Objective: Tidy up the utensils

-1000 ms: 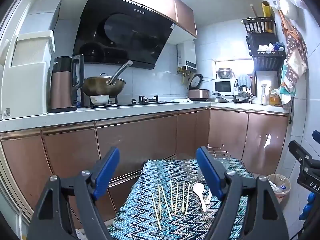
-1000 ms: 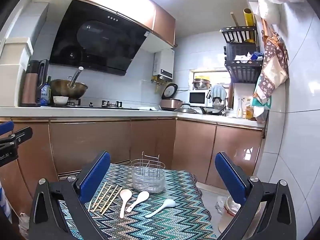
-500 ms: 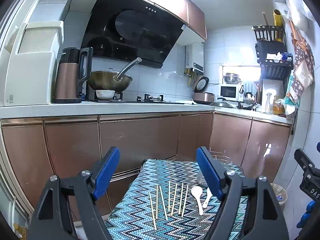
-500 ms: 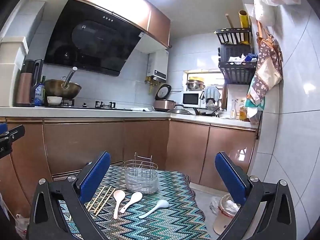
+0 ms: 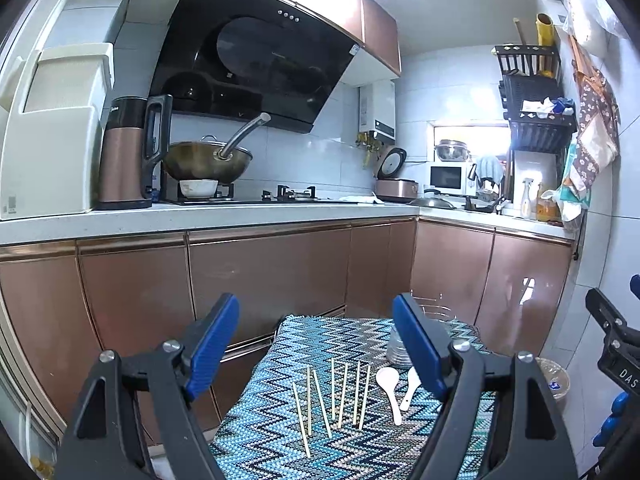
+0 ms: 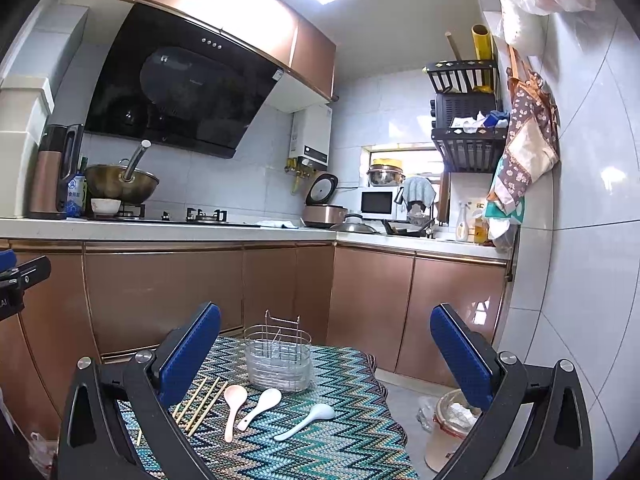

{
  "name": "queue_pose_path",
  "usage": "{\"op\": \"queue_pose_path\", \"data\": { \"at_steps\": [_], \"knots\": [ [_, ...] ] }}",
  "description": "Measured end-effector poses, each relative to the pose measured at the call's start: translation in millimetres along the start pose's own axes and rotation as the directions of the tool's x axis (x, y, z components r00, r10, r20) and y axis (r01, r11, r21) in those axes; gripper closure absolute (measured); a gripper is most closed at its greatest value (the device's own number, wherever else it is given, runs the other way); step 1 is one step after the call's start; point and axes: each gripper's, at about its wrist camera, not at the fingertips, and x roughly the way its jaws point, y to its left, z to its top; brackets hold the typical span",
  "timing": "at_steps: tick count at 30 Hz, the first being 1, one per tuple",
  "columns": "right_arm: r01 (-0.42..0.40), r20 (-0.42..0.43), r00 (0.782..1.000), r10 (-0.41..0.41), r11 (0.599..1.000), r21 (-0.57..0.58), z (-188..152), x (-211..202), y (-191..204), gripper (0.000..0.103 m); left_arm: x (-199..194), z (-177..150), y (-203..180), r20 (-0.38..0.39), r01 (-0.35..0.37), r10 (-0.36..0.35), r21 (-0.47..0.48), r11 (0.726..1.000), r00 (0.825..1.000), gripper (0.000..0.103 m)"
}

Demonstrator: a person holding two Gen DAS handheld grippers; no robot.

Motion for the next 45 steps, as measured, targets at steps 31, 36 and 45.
{"op": "queue_pose_path", "data": {
  "at_steps": [31,36,45],
  "knots": [
    [-0.07,-0.065,0.995,0.07,0.998,-0.003,-10.1,31.3,-3.3,0.0,40.4,-0.6,-19.2,-0.047,0.044,-0.042,0.037,0.998,0.998,0.024],
    [-0.066,-0.071,0.995,0.065,0.998,-0.01,-9.5,35.8,-1.1,0.0,46.9,0.5,-19.6,-0.047,0.051,-0.049,0.038,0.998,0.998,0.024],
    [-0.059,-0.081,0.995,0.057,0.998,-0.019,-10.3,43.5,-0.4,0.0,55.1,2.8,-23.5,-0.05,0.046,-0.044,0.05,0.998,0.998,0.024]
  ]
}}
